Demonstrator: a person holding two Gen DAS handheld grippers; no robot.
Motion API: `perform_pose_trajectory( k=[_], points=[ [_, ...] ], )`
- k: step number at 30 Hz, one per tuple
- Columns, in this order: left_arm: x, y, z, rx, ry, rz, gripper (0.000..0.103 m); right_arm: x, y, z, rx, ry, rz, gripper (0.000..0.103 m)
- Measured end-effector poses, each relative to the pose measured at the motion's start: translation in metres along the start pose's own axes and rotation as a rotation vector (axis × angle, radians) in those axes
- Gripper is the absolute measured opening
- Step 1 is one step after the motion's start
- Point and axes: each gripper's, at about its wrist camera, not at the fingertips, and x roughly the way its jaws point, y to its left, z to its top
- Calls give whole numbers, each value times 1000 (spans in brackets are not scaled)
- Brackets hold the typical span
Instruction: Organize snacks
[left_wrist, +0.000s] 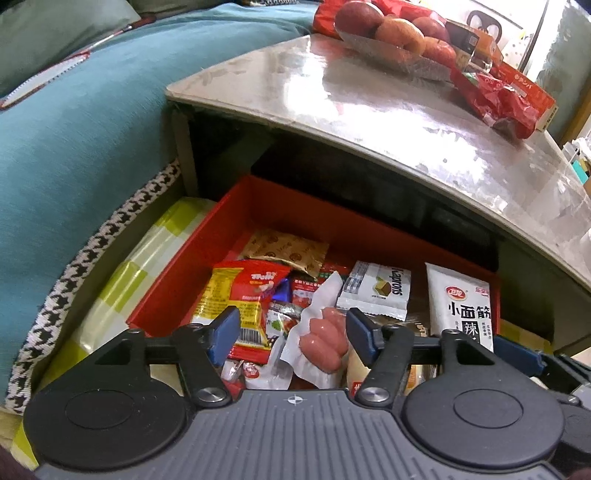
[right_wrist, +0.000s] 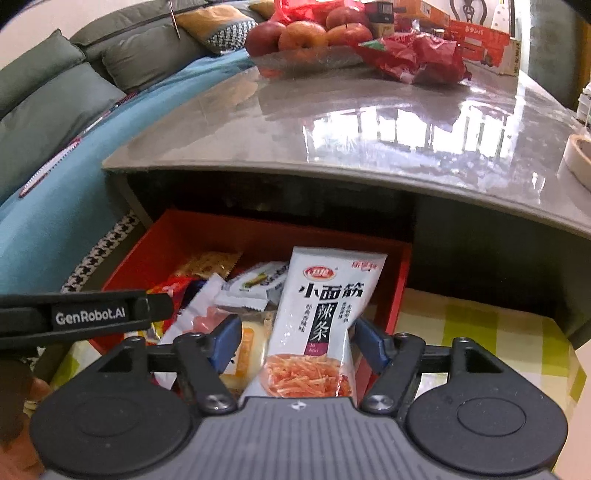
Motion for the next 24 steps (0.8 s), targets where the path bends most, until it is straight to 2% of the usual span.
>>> perform_pose_trajectory(
  k=[10, 15, 18, 24],
  points=[
    [-30, 9, -10, -21, -44, 20, 81, -21, -1, -6, 11, -26, -20, 73],
    [-42, 10, -23, -12, -43, 23, 85, -35, 0, -13, 6, -36, -8, 75],
    [-50, 11, -31, -5, -48, 22, 87, -43, -1, -19, 10, -40, -2, 79],
    [-67, 10, -48, 13, -59, 29, 90, -61, -1, -34, 8, -41, -1, 79]
  ],
)
